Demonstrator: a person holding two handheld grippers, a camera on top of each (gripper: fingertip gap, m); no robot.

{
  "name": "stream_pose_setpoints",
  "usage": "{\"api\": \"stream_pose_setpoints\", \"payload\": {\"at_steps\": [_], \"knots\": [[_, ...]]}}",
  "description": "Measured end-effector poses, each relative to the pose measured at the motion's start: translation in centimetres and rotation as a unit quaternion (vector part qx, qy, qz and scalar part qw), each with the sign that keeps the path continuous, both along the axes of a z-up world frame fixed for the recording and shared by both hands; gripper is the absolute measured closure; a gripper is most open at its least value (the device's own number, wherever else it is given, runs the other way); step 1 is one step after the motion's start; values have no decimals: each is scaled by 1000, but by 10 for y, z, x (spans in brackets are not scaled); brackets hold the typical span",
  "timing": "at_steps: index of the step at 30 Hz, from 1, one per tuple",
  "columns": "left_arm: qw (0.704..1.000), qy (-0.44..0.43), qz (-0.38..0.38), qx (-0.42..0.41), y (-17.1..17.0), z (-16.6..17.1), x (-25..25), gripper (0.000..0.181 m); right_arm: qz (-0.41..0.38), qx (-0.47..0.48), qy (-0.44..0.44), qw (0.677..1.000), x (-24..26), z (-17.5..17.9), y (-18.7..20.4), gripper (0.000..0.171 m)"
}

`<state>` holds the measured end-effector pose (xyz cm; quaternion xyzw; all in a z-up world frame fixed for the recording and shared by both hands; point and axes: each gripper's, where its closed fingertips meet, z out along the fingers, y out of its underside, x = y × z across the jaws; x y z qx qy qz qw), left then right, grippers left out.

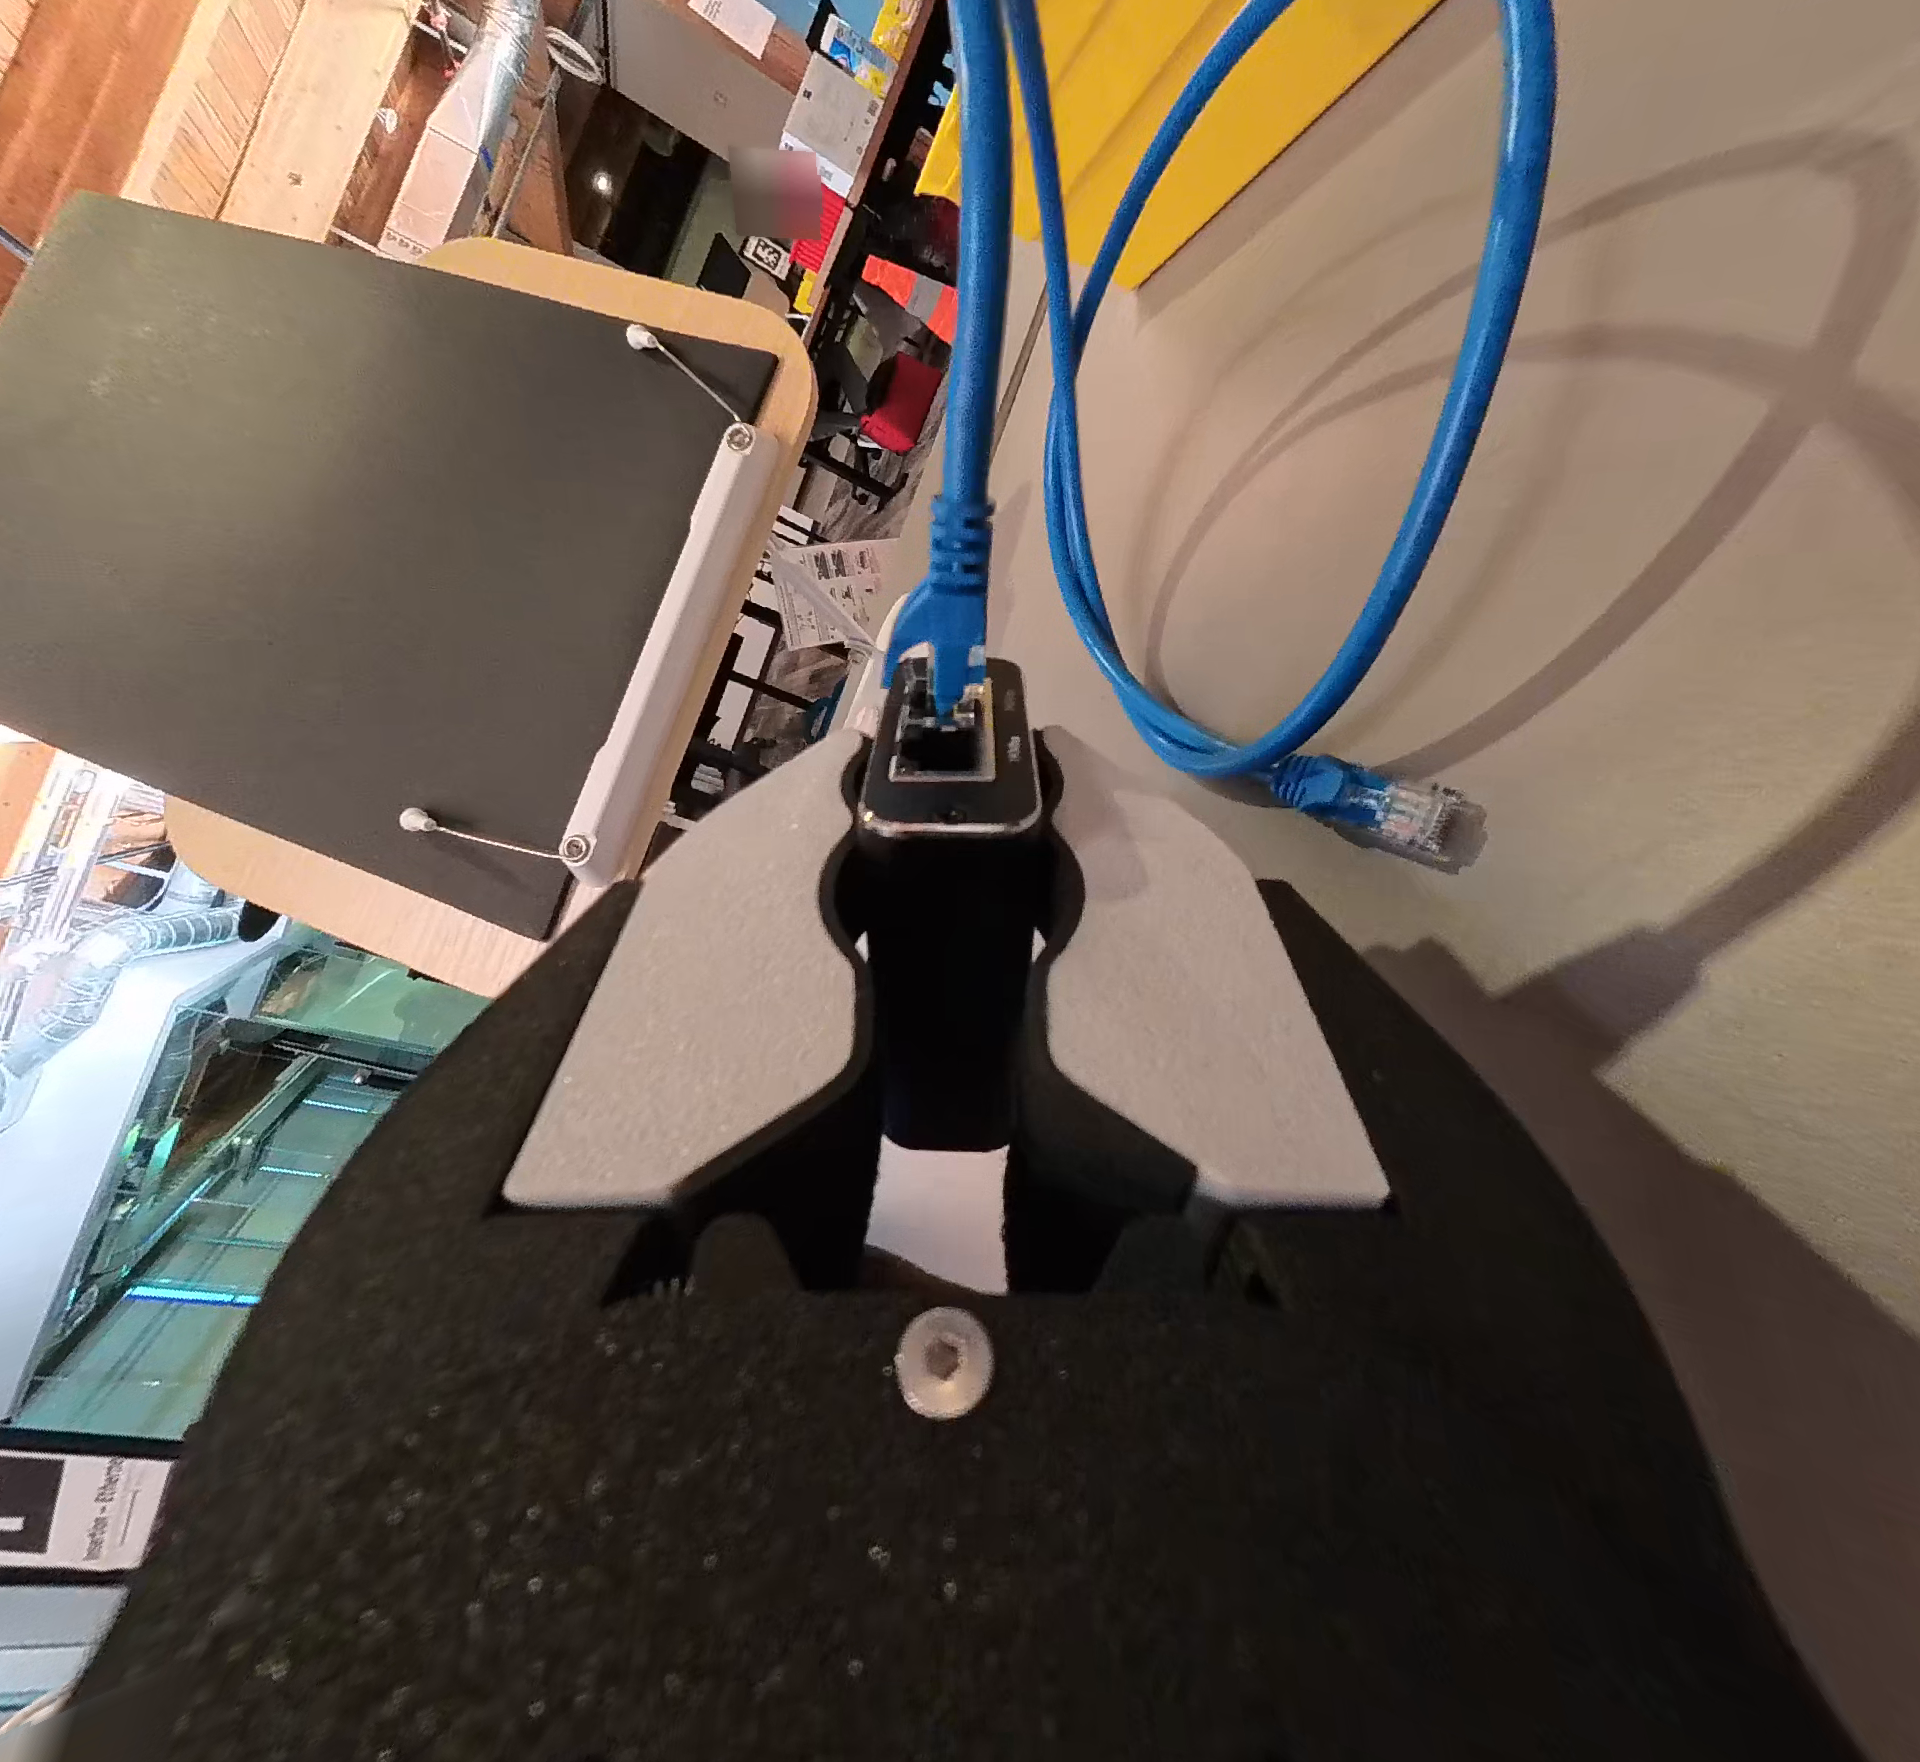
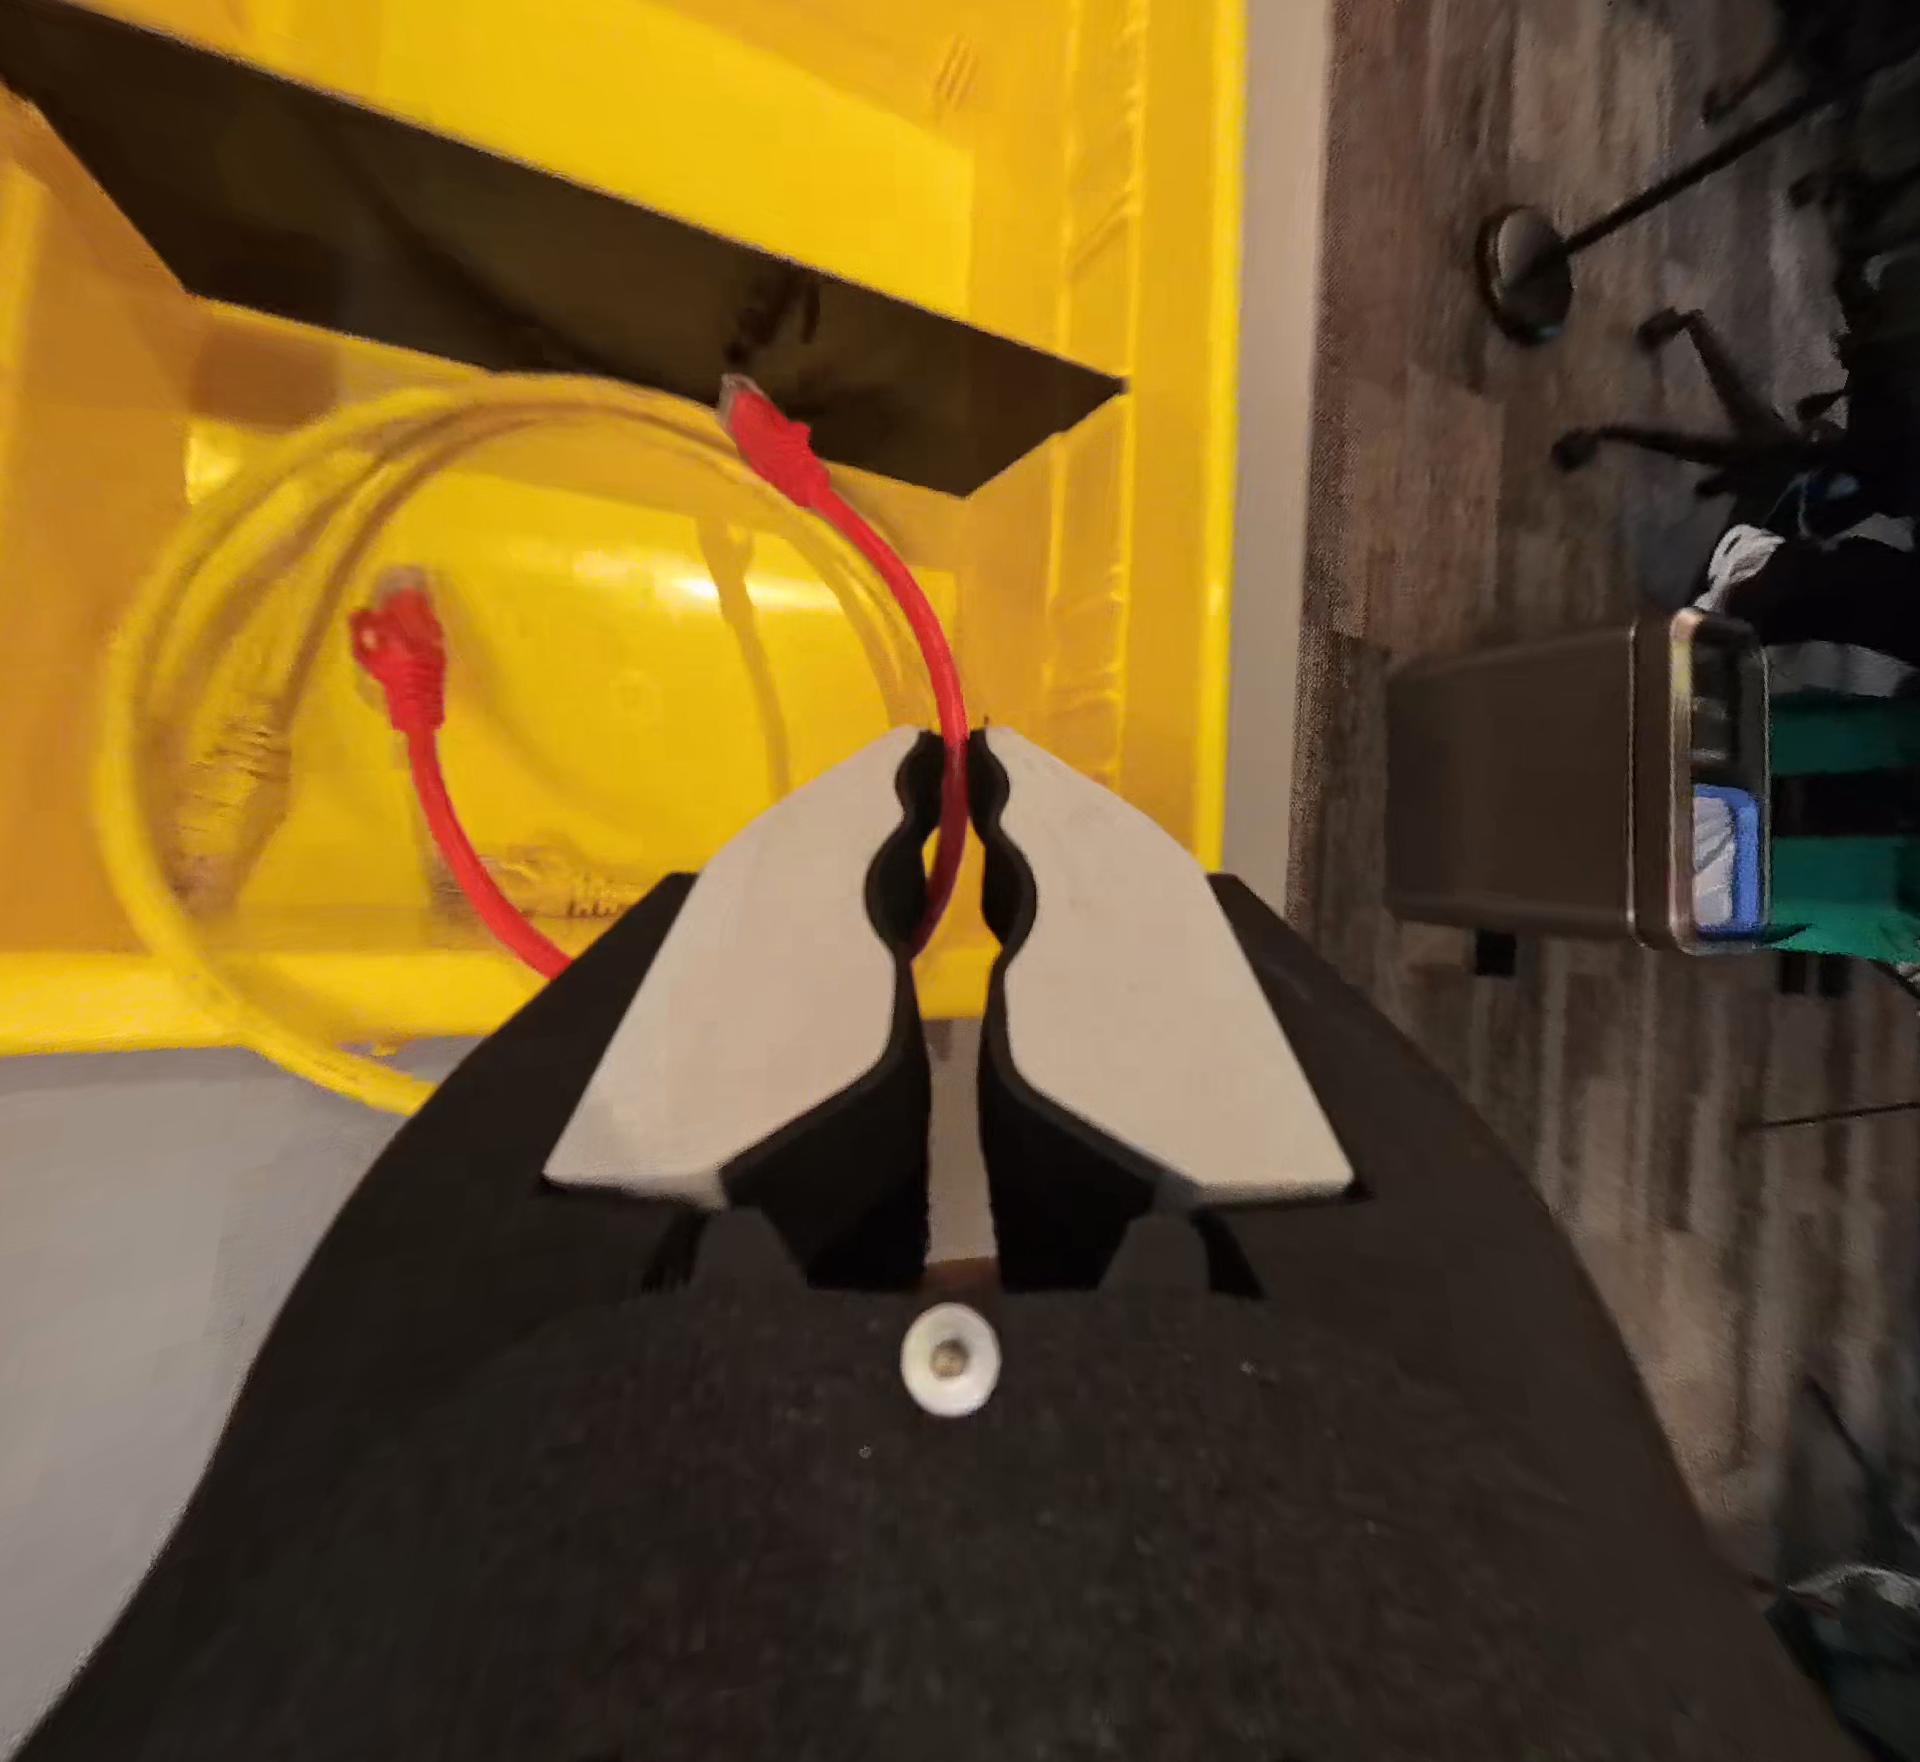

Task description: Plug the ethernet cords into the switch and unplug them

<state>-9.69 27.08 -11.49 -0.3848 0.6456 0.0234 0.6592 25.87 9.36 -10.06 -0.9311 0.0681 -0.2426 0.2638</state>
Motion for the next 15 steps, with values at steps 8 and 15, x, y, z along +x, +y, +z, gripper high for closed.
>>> {"api": "stream_pose_setpoints", "payload": {"at_steps": [8, 15], "knots": [[1000, -8, -14, 12, -7, 5, 1, 155, -27, -83, -63, 994, 21, -11, 4, 145], [998, -11, -64, -25, -21, 3, 4, 155, 417, 207, 79, 881, -238, 79, 59, 138]]}}
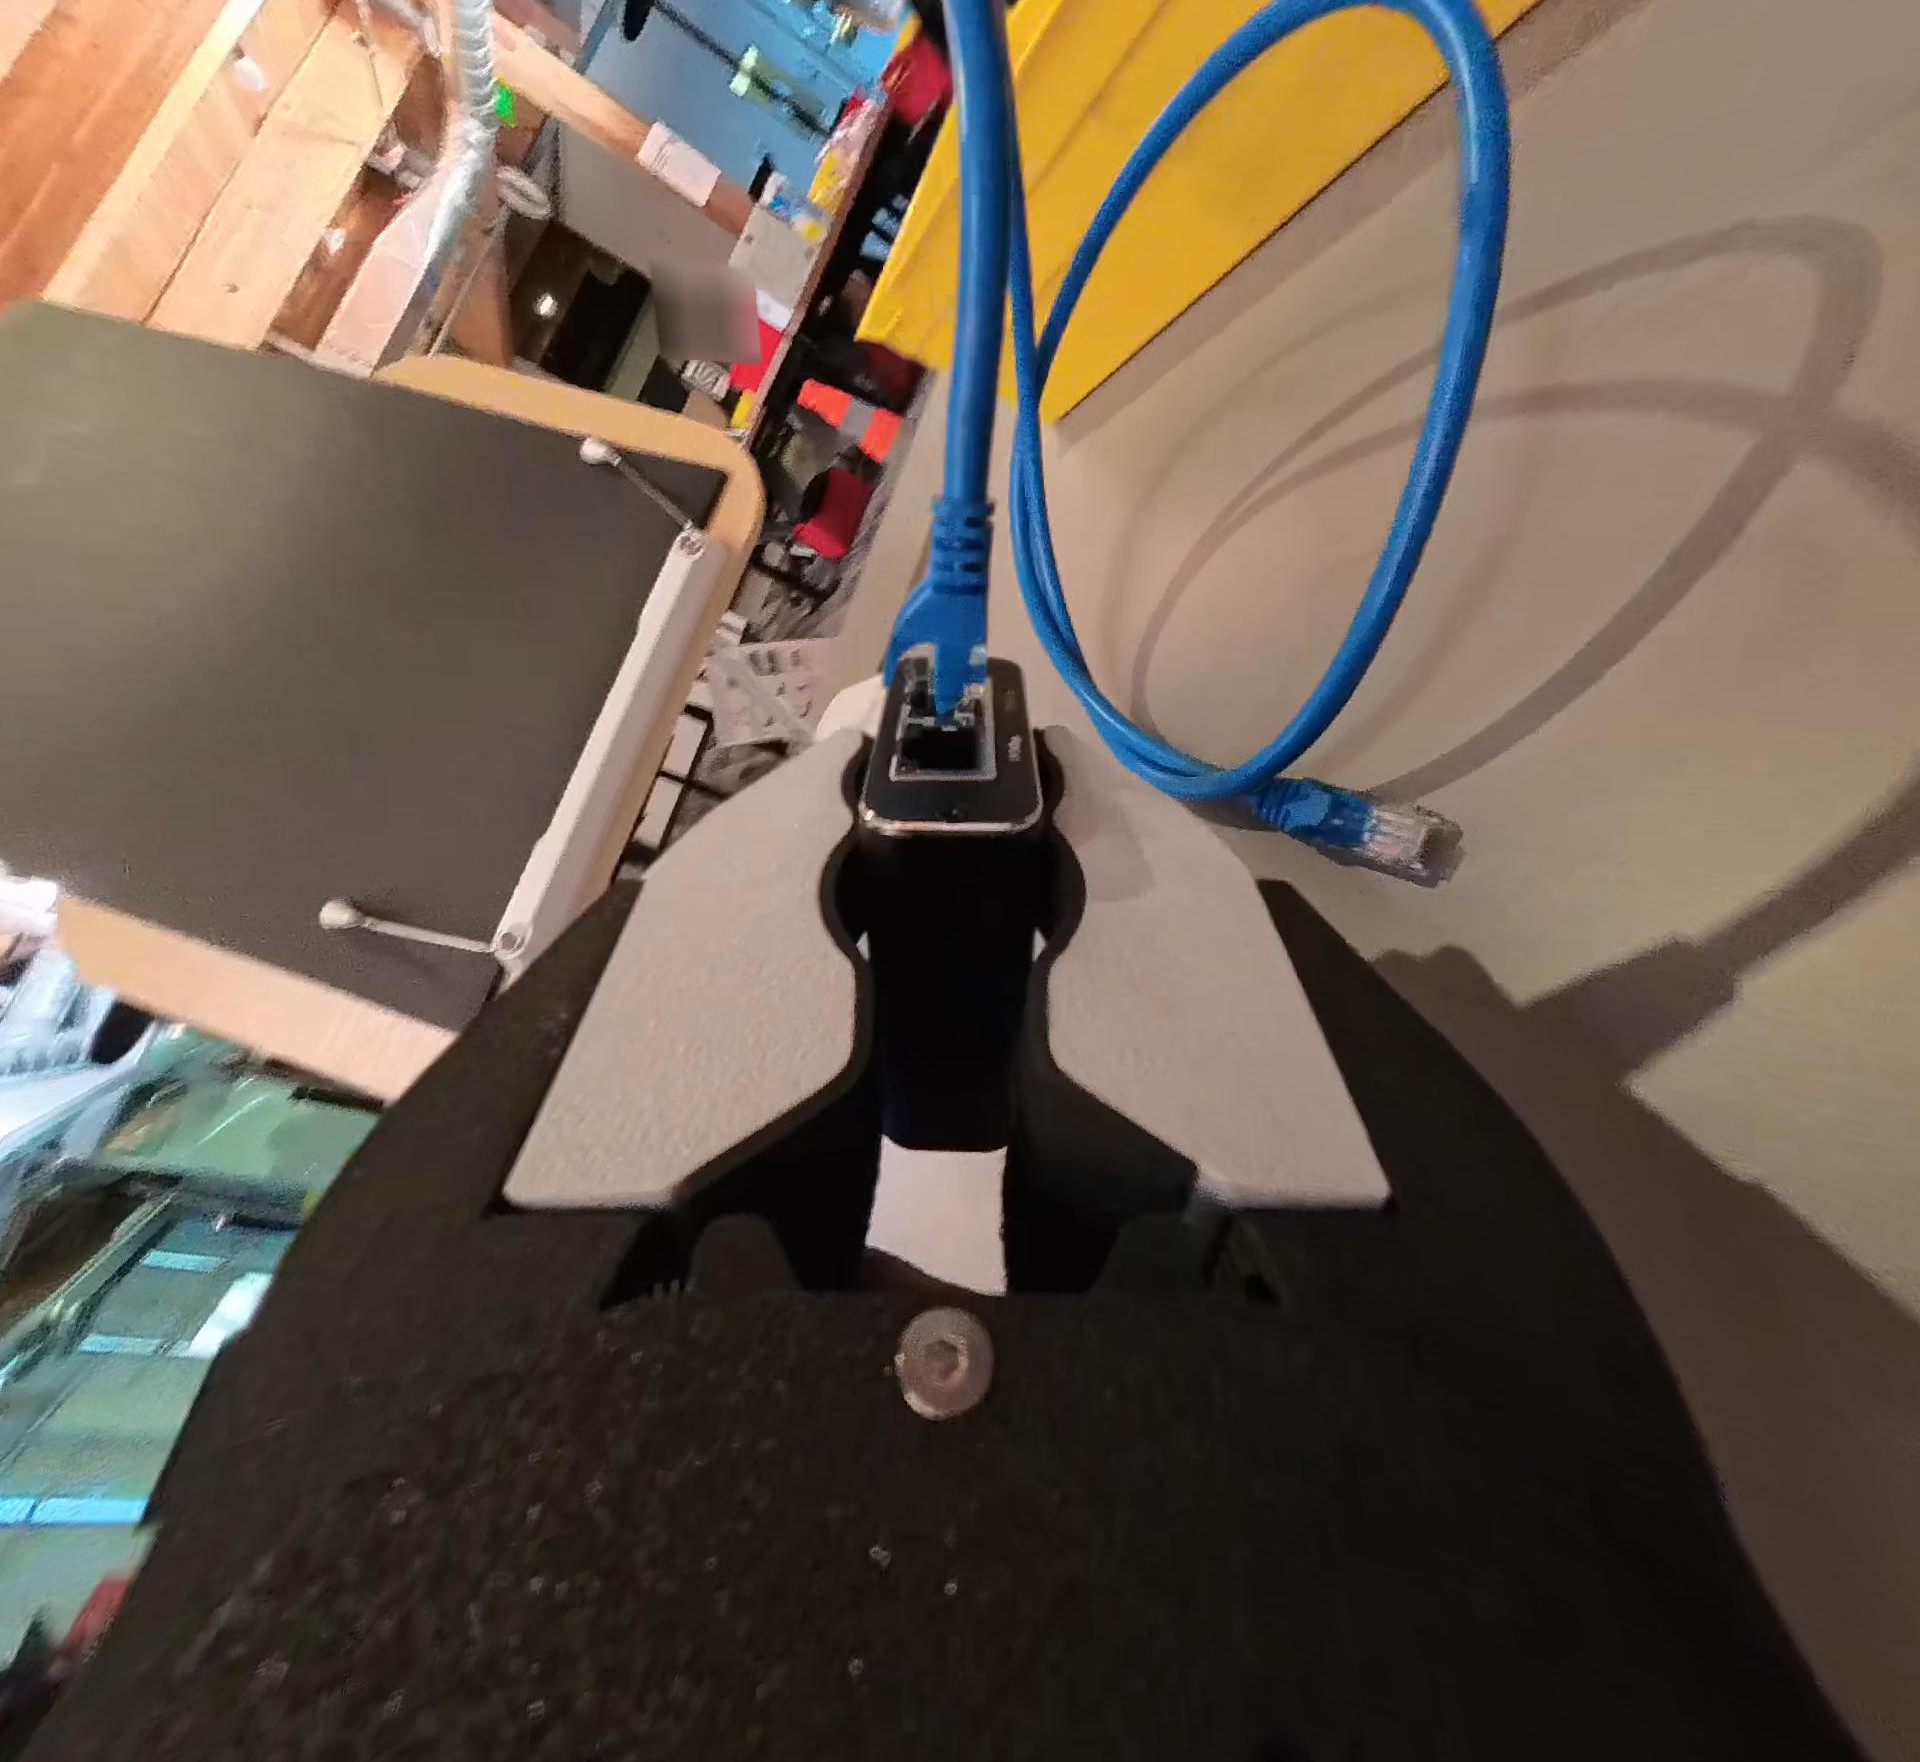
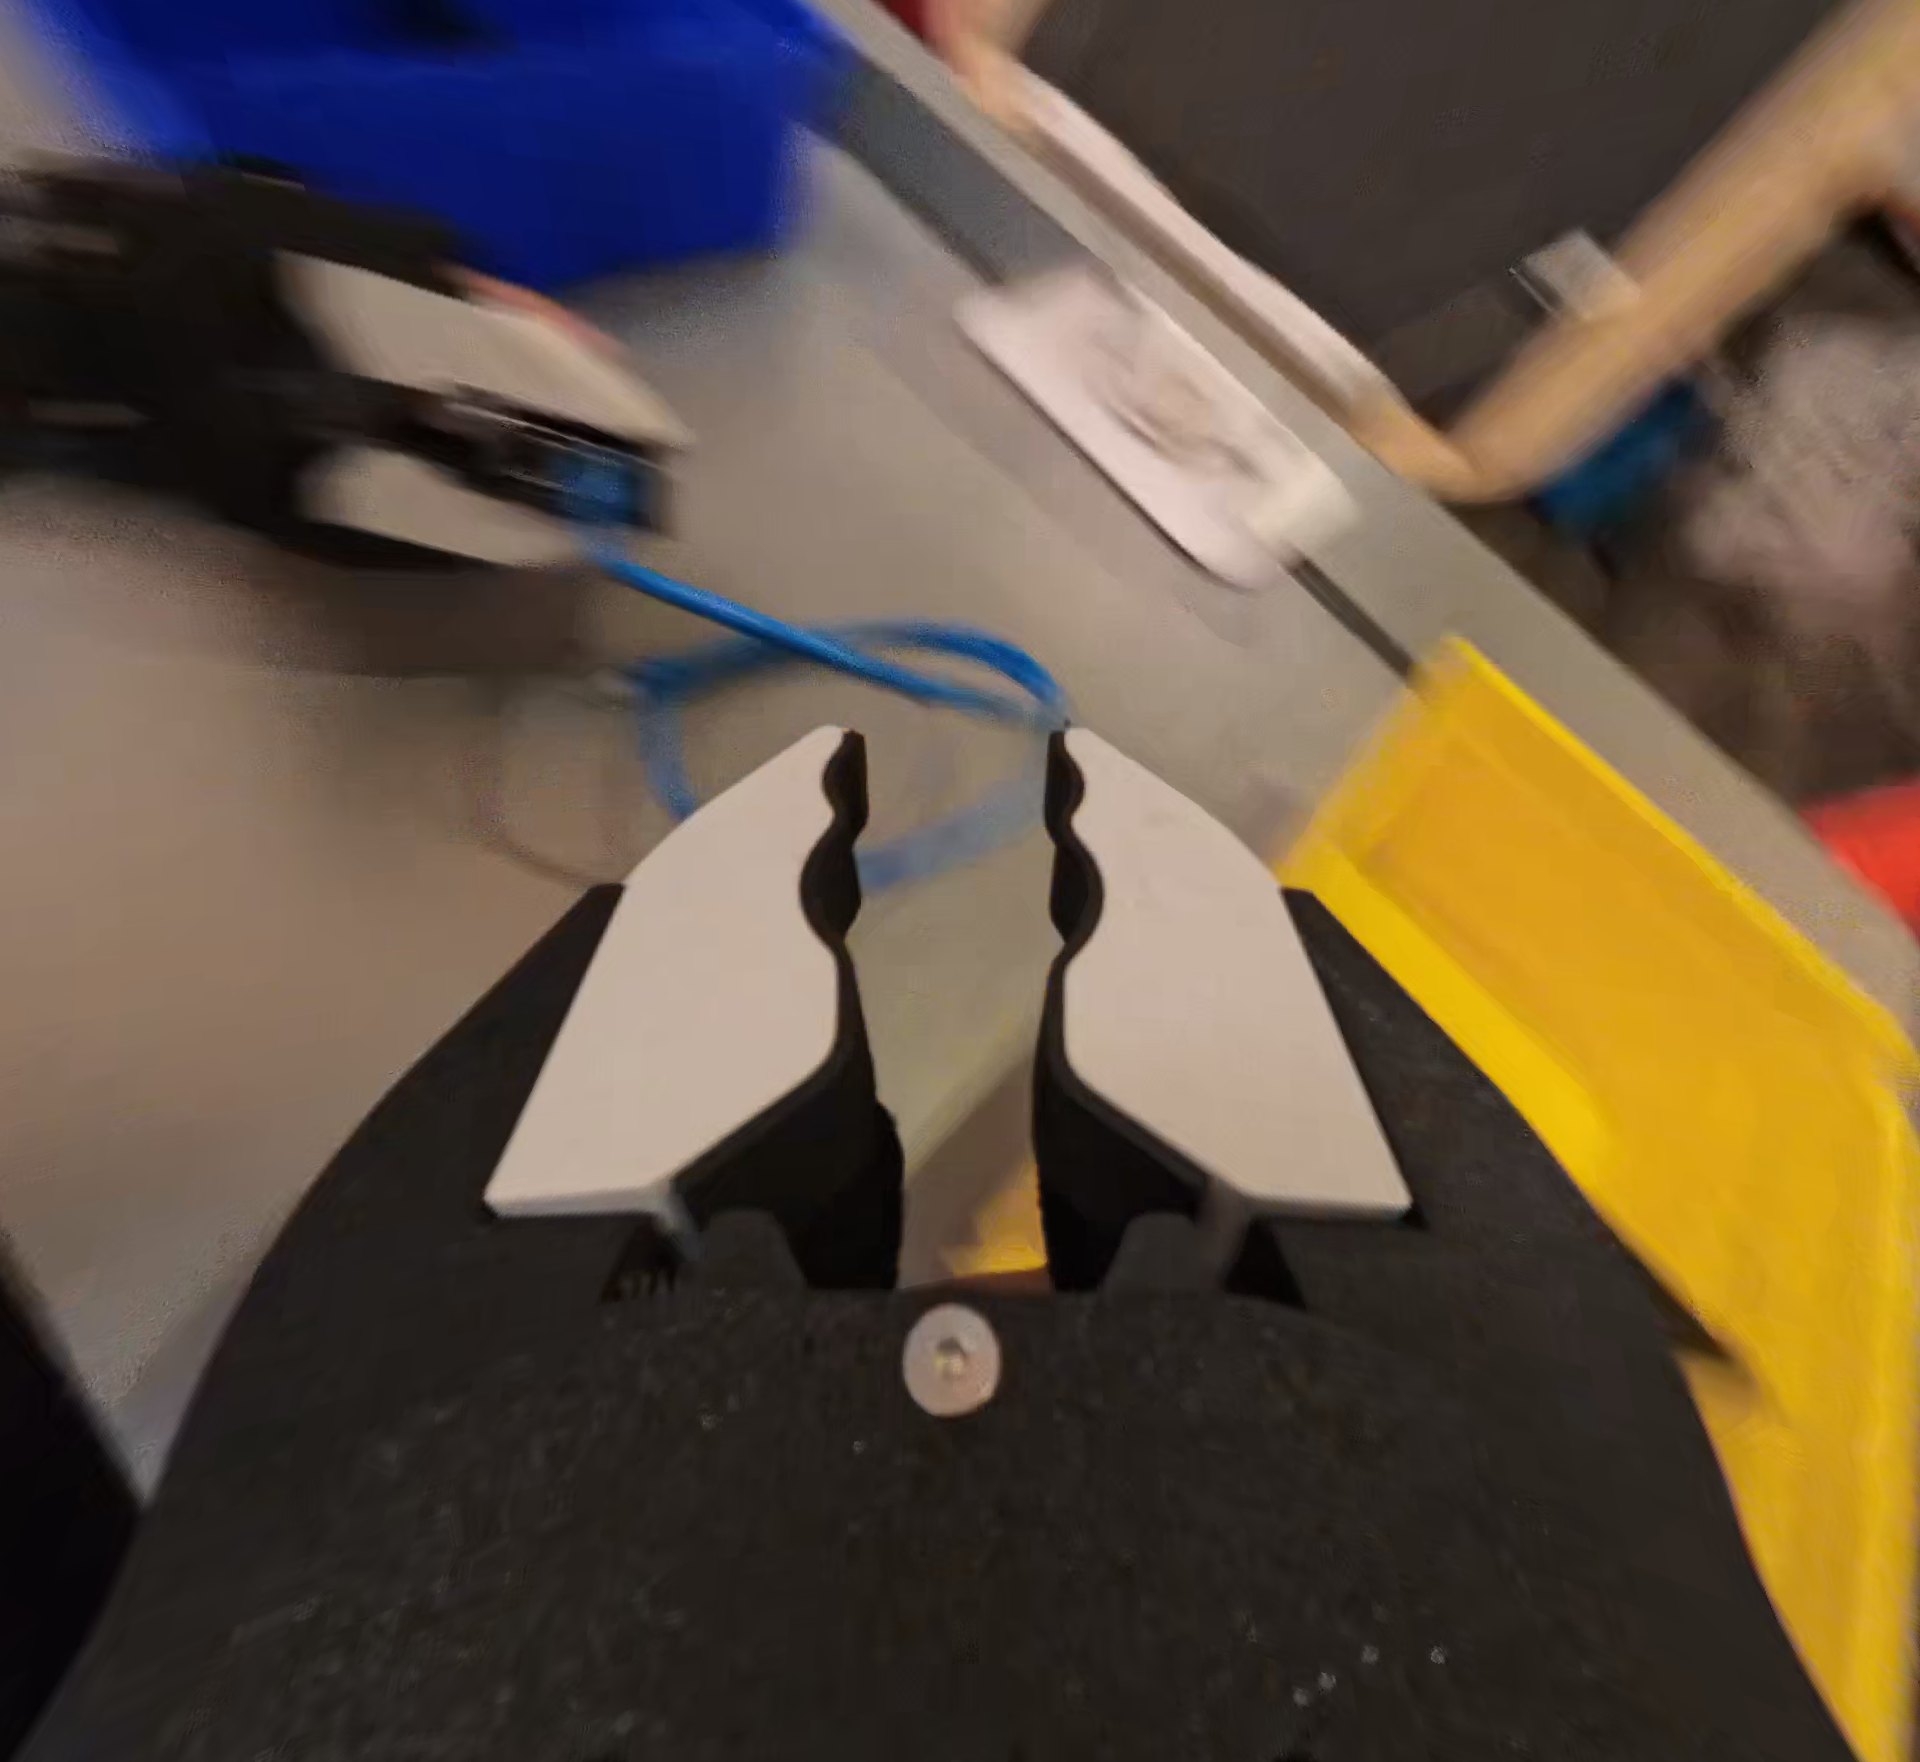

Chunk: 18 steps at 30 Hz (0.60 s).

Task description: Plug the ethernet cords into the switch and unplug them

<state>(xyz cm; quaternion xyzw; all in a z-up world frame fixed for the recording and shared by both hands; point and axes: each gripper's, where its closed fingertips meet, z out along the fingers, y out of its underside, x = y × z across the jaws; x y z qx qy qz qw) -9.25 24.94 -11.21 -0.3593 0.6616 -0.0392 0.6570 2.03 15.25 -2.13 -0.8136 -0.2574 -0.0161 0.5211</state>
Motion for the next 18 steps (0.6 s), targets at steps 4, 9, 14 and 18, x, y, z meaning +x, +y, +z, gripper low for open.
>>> {"api": "stream_pose_setpoints", "payload": {"at_steps": [4, 9, 14, 18], "knots": [[999, 25, -40, 13, -19, -7, 4, 155, 166, 13, -167, 972, -101, -28, 1, 137], [998, 35, -44, 22, -31, -8, 7, 155, 206, 0, -365, 908, -111, -77, 32, 140], [998, 40, -37, 23, -31, -9, 7, 155, 197, 32, -423, 884, -111, -88, 45, 151], [998, 46, -33, 21, -31, -10, 7, 155, 204, 40, -426, 880, -116, -87, 45, 153]]}}
